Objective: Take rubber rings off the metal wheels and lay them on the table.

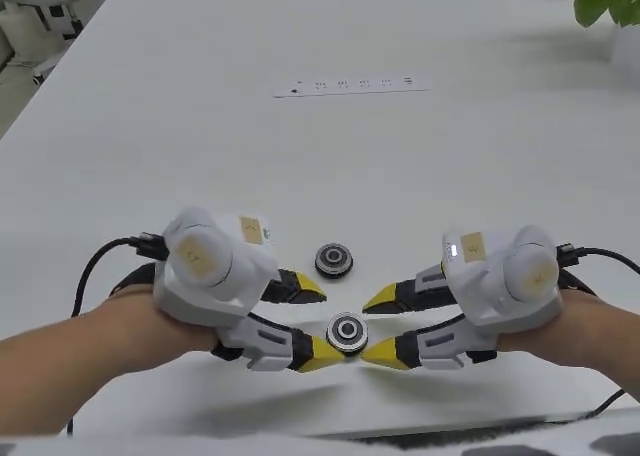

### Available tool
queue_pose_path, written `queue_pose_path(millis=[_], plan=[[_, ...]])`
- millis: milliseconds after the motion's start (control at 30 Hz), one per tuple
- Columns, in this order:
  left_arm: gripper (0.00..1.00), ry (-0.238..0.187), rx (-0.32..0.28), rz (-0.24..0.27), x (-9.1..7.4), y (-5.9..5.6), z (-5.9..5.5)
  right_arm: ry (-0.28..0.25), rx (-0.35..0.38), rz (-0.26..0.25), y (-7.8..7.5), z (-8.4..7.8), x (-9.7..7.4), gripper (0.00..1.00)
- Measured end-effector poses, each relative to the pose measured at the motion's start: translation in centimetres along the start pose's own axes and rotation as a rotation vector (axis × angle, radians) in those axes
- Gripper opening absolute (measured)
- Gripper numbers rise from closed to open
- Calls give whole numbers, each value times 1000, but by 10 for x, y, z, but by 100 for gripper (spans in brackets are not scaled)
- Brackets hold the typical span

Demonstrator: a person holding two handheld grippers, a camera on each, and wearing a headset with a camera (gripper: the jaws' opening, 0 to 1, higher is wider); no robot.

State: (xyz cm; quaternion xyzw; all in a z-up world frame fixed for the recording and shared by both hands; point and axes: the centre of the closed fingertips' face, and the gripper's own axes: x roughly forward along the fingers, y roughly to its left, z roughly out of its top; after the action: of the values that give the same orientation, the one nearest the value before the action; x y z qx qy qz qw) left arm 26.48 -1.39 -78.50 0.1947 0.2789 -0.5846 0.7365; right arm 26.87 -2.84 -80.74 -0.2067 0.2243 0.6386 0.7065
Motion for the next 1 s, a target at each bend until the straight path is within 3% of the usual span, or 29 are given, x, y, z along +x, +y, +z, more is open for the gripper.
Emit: queue_pose_path(millis=[200,1000], plan=[[35,-11,-3,-3,6,-1,5,5,3,1,2,-1,1,26],[19,10,14,4,19,-3,1,8,1,-2,3,-2,2,26]])
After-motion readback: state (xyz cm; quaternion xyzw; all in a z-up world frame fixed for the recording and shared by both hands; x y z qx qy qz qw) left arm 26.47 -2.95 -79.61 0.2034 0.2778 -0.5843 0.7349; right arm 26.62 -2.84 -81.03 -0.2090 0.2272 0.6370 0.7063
